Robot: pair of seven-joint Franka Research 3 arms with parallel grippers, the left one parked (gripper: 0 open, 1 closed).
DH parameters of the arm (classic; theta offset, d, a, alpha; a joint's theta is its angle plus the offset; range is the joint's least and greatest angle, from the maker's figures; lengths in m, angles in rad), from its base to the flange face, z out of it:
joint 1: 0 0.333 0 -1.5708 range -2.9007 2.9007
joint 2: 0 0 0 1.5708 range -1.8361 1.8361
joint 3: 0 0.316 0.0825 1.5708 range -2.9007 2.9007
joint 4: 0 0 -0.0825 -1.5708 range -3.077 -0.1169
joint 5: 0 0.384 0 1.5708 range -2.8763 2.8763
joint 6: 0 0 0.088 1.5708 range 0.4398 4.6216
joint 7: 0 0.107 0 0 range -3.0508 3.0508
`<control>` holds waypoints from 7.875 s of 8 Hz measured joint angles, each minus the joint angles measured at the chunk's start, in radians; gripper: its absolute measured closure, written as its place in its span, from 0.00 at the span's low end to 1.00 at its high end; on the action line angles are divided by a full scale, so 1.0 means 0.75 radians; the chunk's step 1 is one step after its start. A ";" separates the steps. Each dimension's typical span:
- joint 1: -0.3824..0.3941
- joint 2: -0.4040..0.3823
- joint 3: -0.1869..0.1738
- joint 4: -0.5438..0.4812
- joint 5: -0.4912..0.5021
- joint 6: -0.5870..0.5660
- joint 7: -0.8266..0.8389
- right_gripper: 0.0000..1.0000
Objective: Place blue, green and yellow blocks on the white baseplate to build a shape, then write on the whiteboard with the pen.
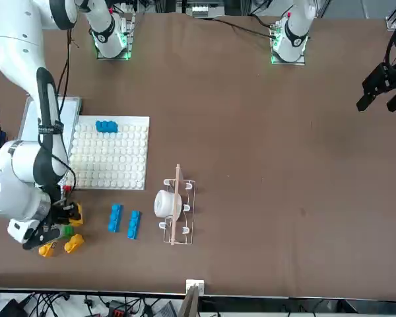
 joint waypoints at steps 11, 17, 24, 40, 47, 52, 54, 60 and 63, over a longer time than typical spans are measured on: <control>0.143 -0.683 0.006 -0.876 0.006 0.071 0.438 0.64; 0.182 -0.919 0.007 -1.407 0.006 0.432 0.438 0.64; 0.240 -0.974 0.009 -1.672 0.004 0.660 0.436 0.64; 0.243 -0.940 0.005 -1.758 -0.035 0.768 0.432 0.64; 0.247 -0.937 0.006 -1.758 -0.035 0.773 0.435 0.64; 0.266 -0.919 0.004 -1.764 -0.052 0.780 0.462 0.64; 0.266 -0.915 0.003 -1.764 -0.052 0.785 0.462 0.64; 0.268 -0.892 0.002 -1.768 -0.053 0.816 0.472 0.64; 0.275 -0.880 0.003 -1.756 -0.052 0.843 0.475 0.44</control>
